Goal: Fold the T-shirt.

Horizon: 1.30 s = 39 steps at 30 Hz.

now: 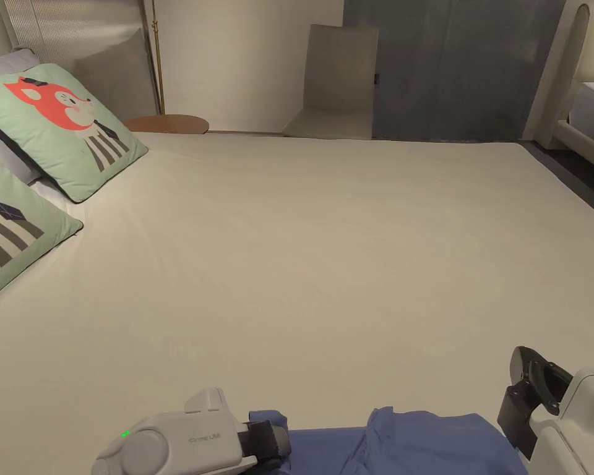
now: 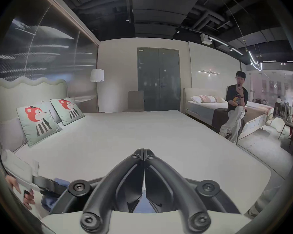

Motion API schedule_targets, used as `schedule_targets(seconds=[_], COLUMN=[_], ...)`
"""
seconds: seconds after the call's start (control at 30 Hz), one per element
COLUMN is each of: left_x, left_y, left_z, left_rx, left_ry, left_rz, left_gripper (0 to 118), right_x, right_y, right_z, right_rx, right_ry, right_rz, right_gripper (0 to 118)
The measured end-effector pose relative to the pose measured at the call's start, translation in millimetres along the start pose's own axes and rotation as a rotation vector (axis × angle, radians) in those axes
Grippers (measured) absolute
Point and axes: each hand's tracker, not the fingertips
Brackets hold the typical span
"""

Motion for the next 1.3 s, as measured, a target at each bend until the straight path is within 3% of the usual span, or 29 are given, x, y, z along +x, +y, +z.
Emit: schedule_targets(seconds=[0.1,0.13,0.17,0.2,0.23,0.27,0.3,0.4,0.43,0.47,0.5,0.6,0.83,0.97,1.03,1.13,1.23,1.3], left_x=[6.5,8.8,10.6,13.8,15.7,18.9,22.6,32.4,36.1,38.2,37.6,31.3,50.2,76.6,87.7,95.7,101.0,93.0], left_y=[-12.0,-15.3,-16.2,-16.8,-16.7,-18.1,-20.7,-32.7,-36.8,-41.7,-46.5,-56.4,-102.8,-131.6,-136.9,-131.0,-128.4,-109.4], left_z=[-16.4,-15.1,-10.6,-2.3,6.5,16.4,29.0,59.6,61.5,61.2,58.0,33.3,-24.9,-53.0,-54.2,-48.6,-34.2,-13.4], left_rx=[-0.013,-0.004,0.010,0.021,0.039,0.078,0.139,0.370,0.407,0.440,0.465,0.437,0.251,0.184,0.209,0.121,0.167,0.190], left_ry=[0.089,0.086,0.082,0.039,-0.019,-0.058,-0.086,-0.024,0.086,0.164,0.226,0.374,0.311,0.283,0.281,0.092,0.082,0.010], left_rz=[-0.044,-0.068,-0.083,-0.093,-0.092,-0.102,-0.136,-0.282,-0.333,-0.384,-0.448,-0.494,-0.617,-0.759,-0.756,-0.695,-0.722,-0.609], left_gripper=[9,14,26,47,79,99,111,106,84,50,5,3,0,0,0,0,0,0], right_x=[12.8,16.1,18.8,21.5,23.2,24.6,25.6,26.4,26.9,27.2,27.2,28.1,34.9,40.1,41.2,41.6,40.0,38.8], right_y=[-1.8,-2.4,-2.9,-3.7,-4.5,-5.0,-5.8,-7.4,-7.7,-8.0,-8.5,-8.0,-5.1,-4.4,-3.3,-2.7,-1.3,0.0], right_z=[0.9,1.0,1.0,1.0,1.0,0.9,0.7,0.1,-0.4,-0.6,-0.9,-0.2,5.8,7.9,9.1,9.7,9.2,8.6], right_rx=[-0.002,-0.004,-0.007,-0.008,-0.010,-0.013,-0.015,-0.020,-0.023,-0.023,-0.023,-0.022,-0.012,-0.008,-0.006,-0.004,-0.001,0.002], right_ry=[-0.019,-0.028,-0.031,-0.033,-0.035,-0.036,-0.037,-0.034,-0.030,-0.027,-0.025,-0.015,-0.018,-0.033,-0.039,-0.041,-0.040,-0.036], right_rz=[-0.027,-0.032,-0.037,-0.045,-0.052,-0.057,-0.060,-0.063,-0.064,-0.066,-0.067,-0.074,-0.079,-0.087,-0.088,-0.092,-0.086,-0.085], right_gripper=[0,0,0,0,0,0,0,0,0,0,0,0,0,0,0,0,0,0])
